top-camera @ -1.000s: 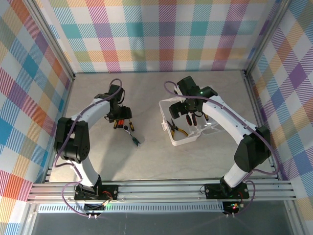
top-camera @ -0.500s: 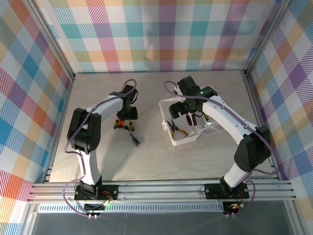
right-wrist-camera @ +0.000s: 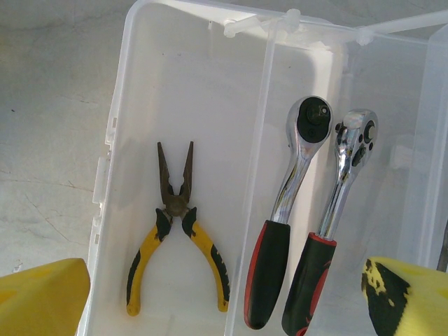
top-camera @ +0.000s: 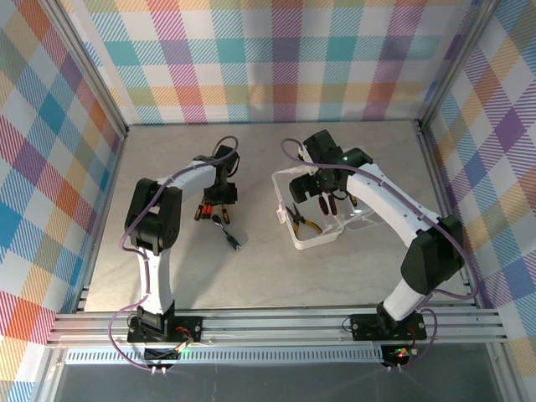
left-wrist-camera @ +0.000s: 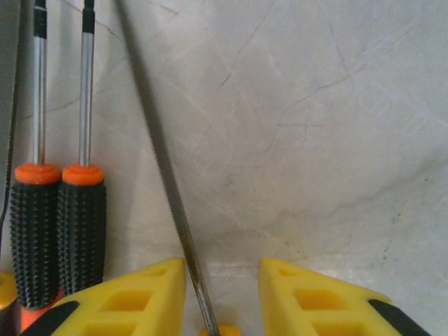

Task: Pack the tool kit

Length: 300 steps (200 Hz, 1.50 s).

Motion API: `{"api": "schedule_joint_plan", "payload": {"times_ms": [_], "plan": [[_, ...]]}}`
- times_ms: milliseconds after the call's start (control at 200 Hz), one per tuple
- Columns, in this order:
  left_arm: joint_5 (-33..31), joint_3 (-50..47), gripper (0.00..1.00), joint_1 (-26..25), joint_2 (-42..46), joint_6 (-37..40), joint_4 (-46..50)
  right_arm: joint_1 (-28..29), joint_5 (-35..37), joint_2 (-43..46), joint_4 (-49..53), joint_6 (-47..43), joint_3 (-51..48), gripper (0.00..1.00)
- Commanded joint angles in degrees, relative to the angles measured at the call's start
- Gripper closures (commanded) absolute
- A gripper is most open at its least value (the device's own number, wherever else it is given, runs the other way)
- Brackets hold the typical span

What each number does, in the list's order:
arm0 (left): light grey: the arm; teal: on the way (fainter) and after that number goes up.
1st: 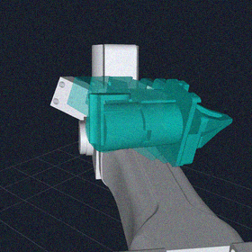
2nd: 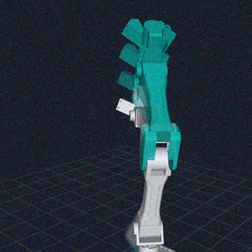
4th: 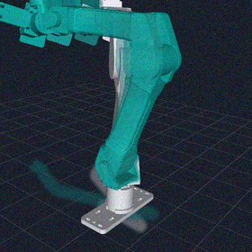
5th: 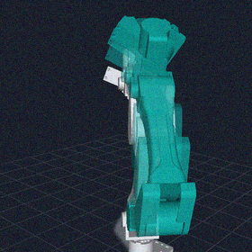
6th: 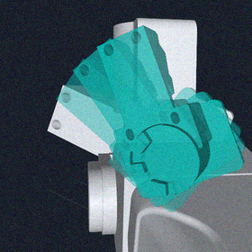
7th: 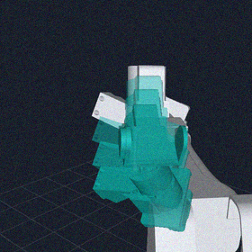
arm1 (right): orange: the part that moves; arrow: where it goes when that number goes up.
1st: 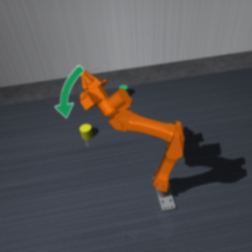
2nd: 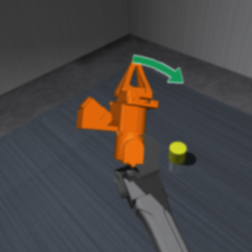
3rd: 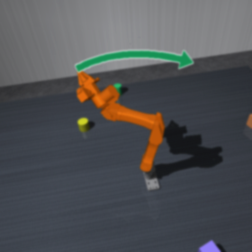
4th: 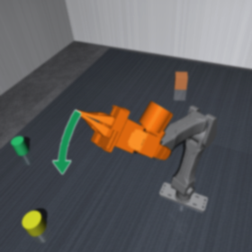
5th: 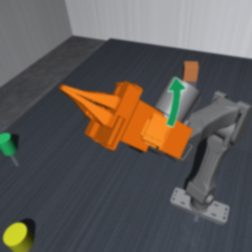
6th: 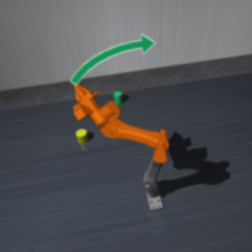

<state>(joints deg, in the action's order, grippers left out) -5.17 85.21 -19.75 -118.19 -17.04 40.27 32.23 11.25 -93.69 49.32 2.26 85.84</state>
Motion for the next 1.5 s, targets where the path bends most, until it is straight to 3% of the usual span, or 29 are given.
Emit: {"api": "schedule_joint_plan", "payload": {"times_ms": [0, 80, 380, 670, 905, 1095, 1205, 1320, 1495], "plan": [[0.8, 1.0, 0.71, 0.0, -2.7, 0.4, 0.6, 0.1, -1.1, 0.5, 0.2, -0.7, 0.2, 0.01], [1.7, 1.2, 0.81, 0.0, -3.1, 0.5, 0.3, 0.1, -1.2, 0.2, 0.3, -0.7, 0.5, 0.01], [4.6, 0.8, 1.00, -0.2, -3.5, 1.1, -0.7, 0.1, -1.5, -0.2, 1.1, -0.8, 1.5, 0.01], [8.6, 0.1, 1.00, -0.5, 2.6, 1.1, -1.0, 0.1, -2.7, 1.2, 1.5, -0.7, 1.6, 0.01], [18.3, 0.7, 1.00, -0.6, 12.0, -0.5, -3.1, 0.1, -8.8, 3.0, 0.0, 0.4, 1.3, 0.01], [33.4, -2.1, 1.00, -1.4, 16.6, -7.5, -14.3, 0.1, -18.1, 4.4, -5.3, 2.6, -0.5, 0.01], [36.1, -3.2, 1.00, -3.2, 18.0, -11.7, -20.4, 0.8, -24.7, 4.5, -11.6, 6.4, -2.1, 0.01], [38.2, -3.7, 1.00, -4.7, 18.7, -15.2, -26.6, 2.4, -25.5, 3.7, -17.2, 9.1, -2.9, 0.00], [39.4, -2.5, 1.00, -6.7, 18.1, -16.7, -28.4, 2.9, -23.8, 0.1, -20.5, 13.5, -2.4, 0.13]]}}
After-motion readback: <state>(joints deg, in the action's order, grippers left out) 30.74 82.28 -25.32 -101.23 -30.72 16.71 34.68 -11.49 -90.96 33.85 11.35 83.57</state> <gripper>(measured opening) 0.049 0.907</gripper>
